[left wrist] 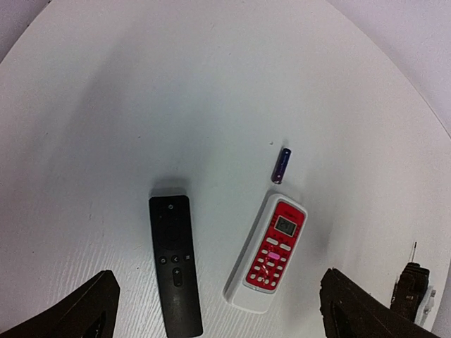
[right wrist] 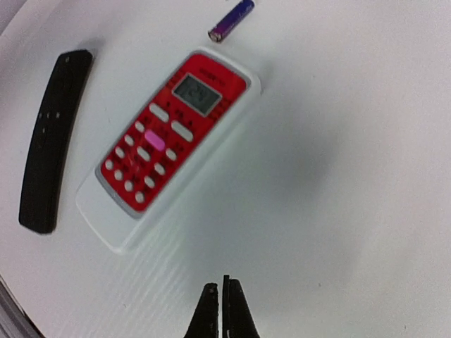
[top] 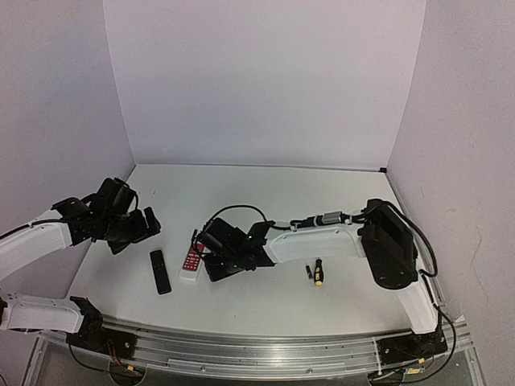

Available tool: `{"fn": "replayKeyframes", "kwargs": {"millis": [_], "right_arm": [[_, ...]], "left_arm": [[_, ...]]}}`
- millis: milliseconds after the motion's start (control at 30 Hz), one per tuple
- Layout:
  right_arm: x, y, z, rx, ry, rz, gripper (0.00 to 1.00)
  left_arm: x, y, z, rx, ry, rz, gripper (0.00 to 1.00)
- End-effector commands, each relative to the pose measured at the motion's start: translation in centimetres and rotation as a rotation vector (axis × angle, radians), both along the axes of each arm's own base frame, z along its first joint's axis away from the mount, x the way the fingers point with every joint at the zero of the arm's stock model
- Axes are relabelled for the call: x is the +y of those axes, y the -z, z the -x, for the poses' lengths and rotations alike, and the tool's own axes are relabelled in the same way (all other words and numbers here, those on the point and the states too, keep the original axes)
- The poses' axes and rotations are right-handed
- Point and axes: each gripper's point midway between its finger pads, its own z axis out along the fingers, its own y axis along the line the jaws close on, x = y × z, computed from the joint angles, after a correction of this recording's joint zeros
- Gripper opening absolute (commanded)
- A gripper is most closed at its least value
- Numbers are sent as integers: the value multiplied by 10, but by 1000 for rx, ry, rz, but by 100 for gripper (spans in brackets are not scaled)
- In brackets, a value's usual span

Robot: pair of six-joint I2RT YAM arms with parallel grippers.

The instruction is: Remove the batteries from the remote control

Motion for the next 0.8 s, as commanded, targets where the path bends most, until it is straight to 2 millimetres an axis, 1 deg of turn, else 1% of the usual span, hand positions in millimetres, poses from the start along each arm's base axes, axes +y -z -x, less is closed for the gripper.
{"fn": "replayKeyframes", "kwargs": {"millis": [0, 67, 133, 267, 333, 400, 433, 533, 567, 667, 700, 767], "right_arm": [[-27, -65, 8, 66, -15, -95, 0], [-36, -71, 10, 67, -17, -98, 0], [-42, -75, 11, 65, -6, -102, 1], [-52, -78, 14, 63, 13, -100, 5], [-58, -79, 14, 57, 21, -96, 11], [-65, -82, 12, 43, 39, -92, 19], [-70, -82, 10, 40, 50, -90, 26], [-91, -84, 4, 34, 94, -84, 49], [-105, -78, -2, 32, 124, -63, 58], [-156, -76, -21, 44, 234, -57, 71], [-179, -75, -30, 41, 277, -48, 75], [-238, -70, -43, -3, 374, 4, 80]], "left_arm": [[-15, -32, -21, -147, 73, 41, 100], [-21, -36, -22, -152, 96, 53, 100], [-29, -36, -21, -135, 147, 66, 100], [-34, -21, -19, -90, 184, 53, 100], [-36, -16, -19, -75, 189, 56, 100], [-37, -12, -18, -66, 190, 63, 100], [-37, -11, -17, -65, 190, 66, 100], [-37, -8, -16, -64, 187, 74, 100], [-36, -8, -16, -64, 176, 75, 100], [-25, -5, -22, -78, 116, 45, 100], [-18, -4, -27, -88, 88, 19, 100], [6, -1, -39, -114, 1, -39, 100]]}}
